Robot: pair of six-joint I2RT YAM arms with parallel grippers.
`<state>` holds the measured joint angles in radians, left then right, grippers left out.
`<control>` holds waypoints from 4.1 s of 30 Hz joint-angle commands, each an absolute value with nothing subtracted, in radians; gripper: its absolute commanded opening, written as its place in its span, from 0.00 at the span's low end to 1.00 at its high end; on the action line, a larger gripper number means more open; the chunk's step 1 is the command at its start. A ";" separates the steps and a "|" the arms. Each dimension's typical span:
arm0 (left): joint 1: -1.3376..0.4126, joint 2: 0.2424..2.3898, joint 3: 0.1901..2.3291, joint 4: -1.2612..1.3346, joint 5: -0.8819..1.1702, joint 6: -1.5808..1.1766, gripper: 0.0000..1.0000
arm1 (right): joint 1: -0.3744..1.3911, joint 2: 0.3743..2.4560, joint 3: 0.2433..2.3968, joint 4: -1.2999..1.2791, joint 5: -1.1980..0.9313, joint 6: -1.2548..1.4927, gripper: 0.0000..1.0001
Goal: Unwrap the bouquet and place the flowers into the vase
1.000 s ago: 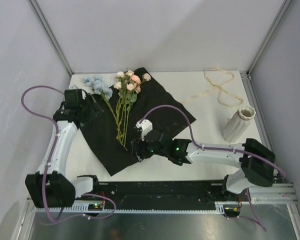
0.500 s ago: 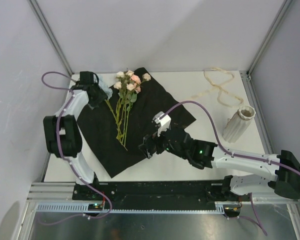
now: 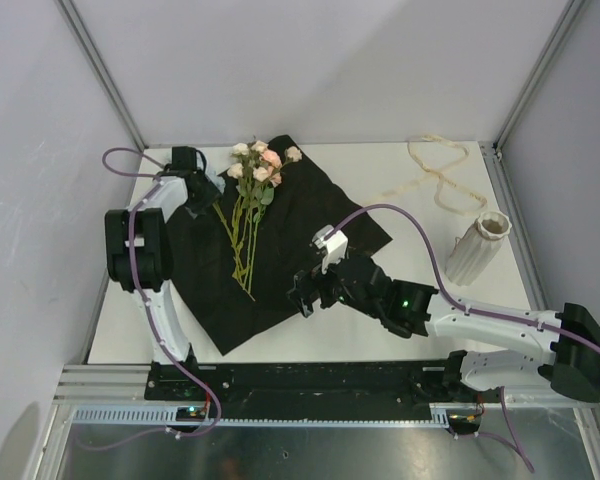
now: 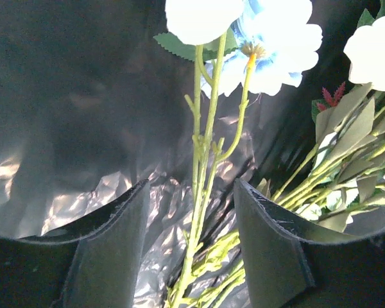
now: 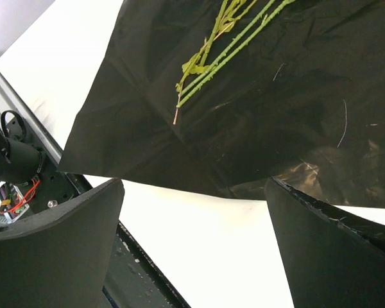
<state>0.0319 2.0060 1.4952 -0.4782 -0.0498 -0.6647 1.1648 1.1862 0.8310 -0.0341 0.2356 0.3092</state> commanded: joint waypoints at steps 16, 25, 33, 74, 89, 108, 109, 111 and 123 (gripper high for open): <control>0.031 2.005 1.543 -0.399 -0.014 -0.632 0.08 | 1.137 1.157 0.815 0.034 0.238 0.294 0.98; 0.031 1.801 1.512 -0.400 -0.104 -0.566 0.00 | 1.118 1.166 0.814 0.035 0.305 0.356 0.99; 0.011 1.539 1.409 -0.401 -0.001 -0.475 0.00 | 0.985 1.117 0.815 0.105 0.216 0.509 0.99; -0.417 0.971 1.019 -0.417 0.564 -0.318 0.00 | 0.938 1.464 1.023 0.699 0.094 0.682 0.40; -0.420 0.958 1.019 -0.417 0.588 -0.311 0.00 | 0.902 1.488 1.038 0.706 0.049 0.688 0.26; -0.420 0.924 1.010 -0.420 0.509 -0.301 0.91 | 0.871 1.379 1.055 0.556 0.147 0.425 0.00; -0.419 0.918 1.010 -0.422 0.497 -0.297 0.95 | 0.867 1.345 1.056 0.531 0.169 0.352 0.00; -0.419 0.907 1.013 -0.432 0.461 -0.289 0.98 | 0.849 1.280 1.057 0.469 0.243 0.218 0.00; -0.419 0.882 1.009 -0.455 0.273 -0.284 1.00 | 0.492 0.846 1.048 0.312 0.269 -0.349 0.00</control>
